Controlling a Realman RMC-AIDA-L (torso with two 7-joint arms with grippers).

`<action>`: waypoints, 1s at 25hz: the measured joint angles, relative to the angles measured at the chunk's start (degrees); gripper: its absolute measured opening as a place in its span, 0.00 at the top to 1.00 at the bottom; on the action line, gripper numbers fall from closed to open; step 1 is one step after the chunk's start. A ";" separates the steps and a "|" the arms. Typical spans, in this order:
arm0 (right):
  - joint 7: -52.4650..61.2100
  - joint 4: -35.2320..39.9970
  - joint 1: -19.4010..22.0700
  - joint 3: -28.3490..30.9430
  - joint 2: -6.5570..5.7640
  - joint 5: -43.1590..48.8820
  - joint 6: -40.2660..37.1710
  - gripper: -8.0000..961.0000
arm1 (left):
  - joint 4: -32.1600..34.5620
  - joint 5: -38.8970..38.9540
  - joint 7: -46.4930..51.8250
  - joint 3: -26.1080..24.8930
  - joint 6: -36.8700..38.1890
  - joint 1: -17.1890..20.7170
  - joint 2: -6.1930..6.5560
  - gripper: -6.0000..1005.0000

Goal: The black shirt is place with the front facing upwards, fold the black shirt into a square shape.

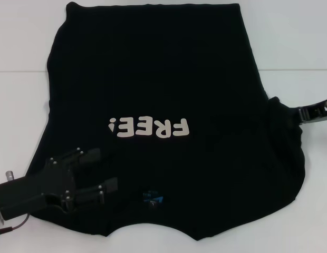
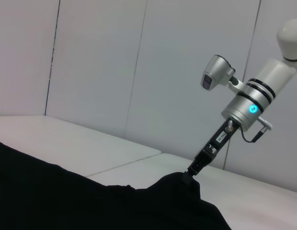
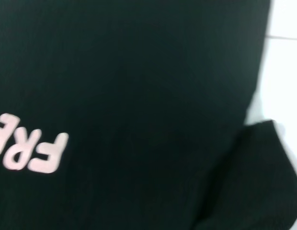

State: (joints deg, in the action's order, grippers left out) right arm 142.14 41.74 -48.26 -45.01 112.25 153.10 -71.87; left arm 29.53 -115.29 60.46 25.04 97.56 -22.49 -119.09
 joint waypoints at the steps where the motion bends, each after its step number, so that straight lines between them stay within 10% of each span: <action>1: -0.50 0.00 -0.35 -0.06 0.15 0.00 -0.13 0.97 | 0.00 0.00 0.00 0.01 0.00 0.01 0.00 0.14; 25: -3.13 1.31 -5.40 -10.48 3.45 0.10 -0.83 0.97 | 0.00 -0.02 0.01 0.01 -0.45 0.08 0.01 0.14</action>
State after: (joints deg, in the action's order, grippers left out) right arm 139.01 43.05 -53.66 -55.49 115.70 153.20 -72.70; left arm 29.53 -115.31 60.47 25.05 97.12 -22.41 -119.08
